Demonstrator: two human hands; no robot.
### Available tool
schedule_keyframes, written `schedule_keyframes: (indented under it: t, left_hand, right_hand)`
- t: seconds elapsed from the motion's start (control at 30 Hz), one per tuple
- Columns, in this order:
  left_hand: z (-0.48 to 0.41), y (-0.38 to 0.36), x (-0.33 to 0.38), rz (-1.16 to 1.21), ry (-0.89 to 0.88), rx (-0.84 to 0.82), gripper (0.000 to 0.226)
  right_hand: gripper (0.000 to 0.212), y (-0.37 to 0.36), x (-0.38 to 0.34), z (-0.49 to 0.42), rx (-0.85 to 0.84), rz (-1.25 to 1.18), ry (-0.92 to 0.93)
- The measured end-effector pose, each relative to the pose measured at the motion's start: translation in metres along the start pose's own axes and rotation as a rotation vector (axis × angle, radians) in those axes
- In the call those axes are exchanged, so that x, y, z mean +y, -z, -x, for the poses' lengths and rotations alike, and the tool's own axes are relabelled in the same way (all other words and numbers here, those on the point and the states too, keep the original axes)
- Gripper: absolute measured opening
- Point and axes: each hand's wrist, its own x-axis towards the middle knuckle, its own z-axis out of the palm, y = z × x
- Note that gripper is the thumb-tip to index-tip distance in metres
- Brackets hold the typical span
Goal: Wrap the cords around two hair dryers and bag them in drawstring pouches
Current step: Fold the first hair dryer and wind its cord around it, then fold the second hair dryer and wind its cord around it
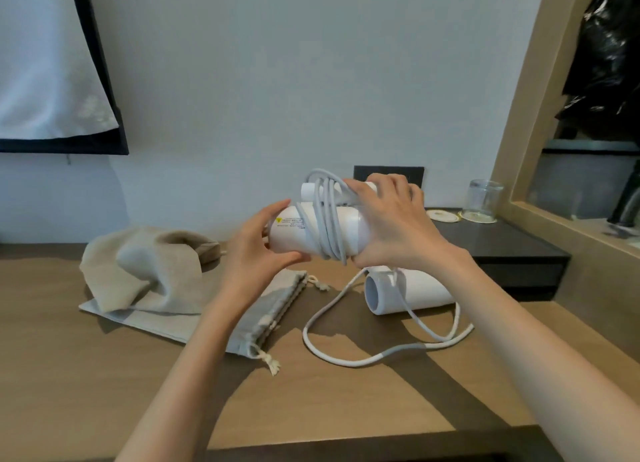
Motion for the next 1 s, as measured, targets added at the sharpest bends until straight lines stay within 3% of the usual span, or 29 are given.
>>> schedule_keyframes:
  t: [0.37, 0.57, 0.83, 1.0]
  left_hand:
    - [0.047, -0.090, 0.083, 0.084, -0.157, -0.204, 0.077]
    - [0.080, -0.163, 0.098, 0.159, -0.073, -0.331, 0.078]
    - [0.085, -0.226, 0.088, 0.090, -0.035, -0.565, 0.075]
    - [0.080, -0.250, 0.080, 0.071, 0.006, -0.597, 0.065]
  right_hand:
    - [0.111, 0.050, 0.079, 0.144, -0.041, -0.125, -0.287]
    - [0.108, 0.051, 0.128, 0.204, -0.176, -0.087, -0.405]
    - [0.107, 0.033, 0.154, 0.237, -0.248, -0.043, -0.607]
    - [0.105, 0.023, 0.158, 0.238, -0.267, 0.039, -0.744]
